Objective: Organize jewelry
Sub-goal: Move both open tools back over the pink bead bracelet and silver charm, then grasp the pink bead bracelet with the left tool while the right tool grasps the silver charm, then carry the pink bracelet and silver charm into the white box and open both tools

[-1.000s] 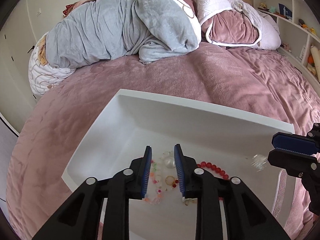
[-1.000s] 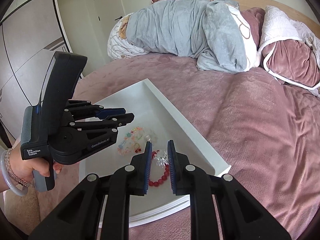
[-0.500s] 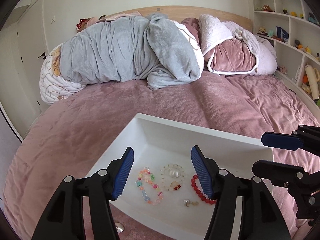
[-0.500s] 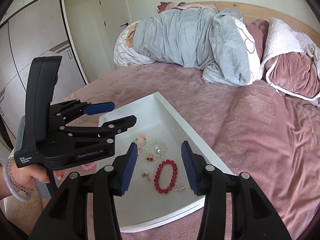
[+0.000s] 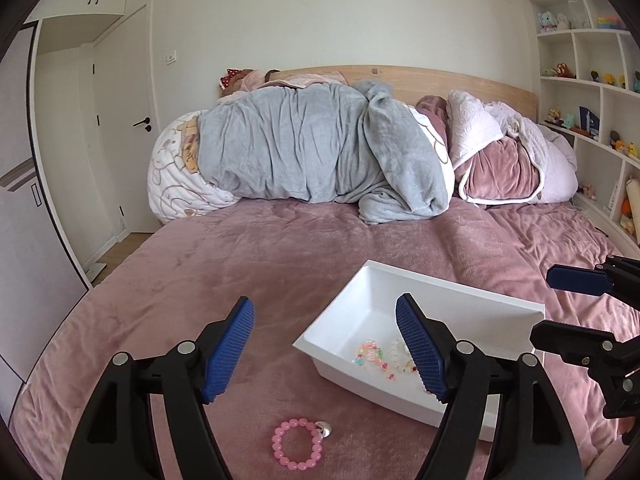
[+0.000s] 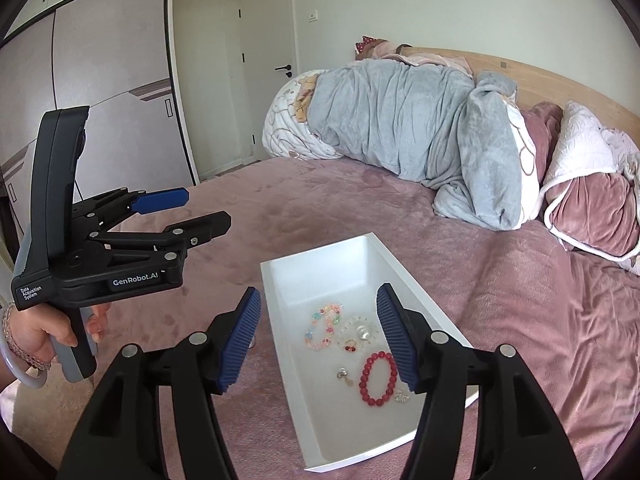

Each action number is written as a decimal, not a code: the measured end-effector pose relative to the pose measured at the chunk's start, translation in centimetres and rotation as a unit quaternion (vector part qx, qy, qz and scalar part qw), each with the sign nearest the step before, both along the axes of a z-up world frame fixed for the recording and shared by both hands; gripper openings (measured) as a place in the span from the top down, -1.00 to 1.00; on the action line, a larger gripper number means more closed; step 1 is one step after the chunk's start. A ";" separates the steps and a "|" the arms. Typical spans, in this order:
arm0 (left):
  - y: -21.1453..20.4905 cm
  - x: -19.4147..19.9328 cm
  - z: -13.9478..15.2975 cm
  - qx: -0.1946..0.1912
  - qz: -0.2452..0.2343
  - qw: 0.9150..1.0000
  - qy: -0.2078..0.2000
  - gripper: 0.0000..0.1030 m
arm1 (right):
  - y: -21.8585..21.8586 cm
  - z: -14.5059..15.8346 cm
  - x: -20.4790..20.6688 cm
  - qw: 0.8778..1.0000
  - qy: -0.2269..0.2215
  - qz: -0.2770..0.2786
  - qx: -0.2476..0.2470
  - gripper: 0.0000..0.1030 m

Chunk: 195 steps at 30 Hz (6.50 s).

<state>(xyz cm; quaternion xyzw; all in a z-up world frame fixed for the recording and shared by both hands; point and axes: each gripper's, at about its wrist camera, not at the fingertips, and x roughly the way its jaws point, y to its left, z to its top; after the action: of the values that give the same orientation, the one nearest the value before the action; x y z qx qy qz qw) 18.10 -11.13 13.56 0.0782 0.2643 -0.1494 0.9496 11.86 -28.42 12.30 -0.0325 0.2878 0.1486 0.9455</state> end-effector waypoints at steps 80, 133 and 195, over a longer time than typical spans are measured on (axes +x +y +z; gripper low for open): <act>13.1 3.9 -23.6 -0.024 0.008 0.972 0.235 0.68 | 15.6 -22.8 12.4 0.971 0.203 0.078 -0.104 0.56; 6.0 -10.3 -3.9 -0.080 -0.014 0.992 0.098 0.68 | 7.7 -4.0 -7.1 0.996 0.011 0.068 -0.052 0.68; -11.2 8.5 -9.8 0.028 -0.070 0.989 0.125 -0.01 | -6.5 -8.4 6.1 0.996 0.074 -0.036 -0.027 -0.14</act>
<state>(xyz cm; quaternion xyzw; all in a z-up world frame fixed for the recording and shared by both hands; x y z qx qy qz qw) 26.61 -22.29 3.74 0.1036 0.3790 -0.2170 0.8936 17.99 -34.96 3.94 -0.0370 0.3619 0.1087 0.9251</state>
